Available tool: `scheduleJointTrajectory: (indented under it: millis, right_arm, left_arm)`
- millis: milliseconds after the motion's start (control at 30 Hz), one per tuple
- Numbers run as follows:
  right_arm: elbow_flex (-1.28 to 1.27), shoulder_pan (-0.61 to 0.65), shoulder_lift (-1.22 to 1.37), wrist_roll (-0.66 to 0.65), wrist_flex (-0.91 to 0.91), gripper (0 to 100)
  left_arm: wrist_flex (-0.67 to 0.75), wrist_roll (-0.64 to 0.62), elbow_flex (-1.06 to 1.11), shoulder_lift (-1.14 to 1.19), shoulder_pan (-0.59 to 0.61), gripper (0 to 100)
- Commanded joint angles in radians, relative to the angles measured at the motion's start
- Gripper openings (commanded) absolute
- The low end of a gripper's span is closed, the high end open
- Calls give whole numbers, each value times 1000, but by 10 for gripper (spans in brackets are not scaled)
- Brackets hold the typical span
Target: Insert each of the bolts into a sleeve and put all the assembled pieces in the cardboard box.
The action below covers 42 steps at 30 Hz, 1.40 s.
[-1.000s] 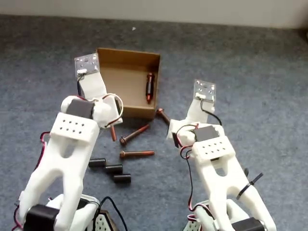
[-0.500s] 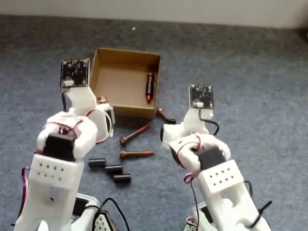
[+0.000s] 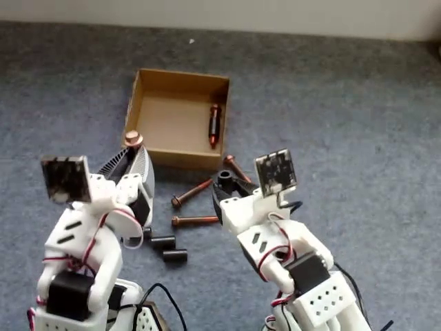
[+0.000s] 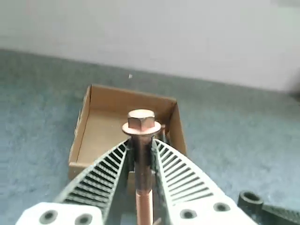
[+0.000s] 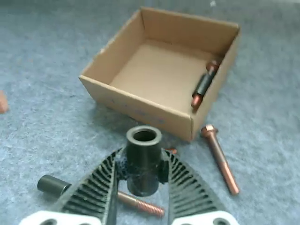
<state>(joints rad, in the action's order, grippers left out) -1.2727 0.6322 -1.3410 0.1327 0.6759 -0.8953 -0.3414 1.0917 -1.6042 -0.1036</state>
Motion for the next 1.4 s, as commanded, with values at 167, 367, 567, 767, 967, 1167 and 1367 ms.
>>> scheduleJointTrajectory:
  millis: [167,367,567,767,967,1167,1367]
  right_arm:
    - [-166,171,-252,-216,-180,5]
    - [-217,263,-346,-313,-208,5]
    - [-217,260,-358,-316,-208,5]
    - [-216,260,-358,-316,-208,5]
    - [-209,259,-358,-316,-208,5]
    - [-208,259,-358,-315,-208,5]
    - [-206,259,-358,-310,-208,5]
  left_arm:
    - [133,8,71,-223,-10,5]
    - [132,6,59,-216,-65,5]
    - [127,6,-1,-216,-160,5]
    - [95,6,-5,-216,-239,5]
    - [41,-9,-4,-216,-295,5]
    - [-11,-35,1,-216,-325,6]
    - [-55,-37,4,-216,-325,6]
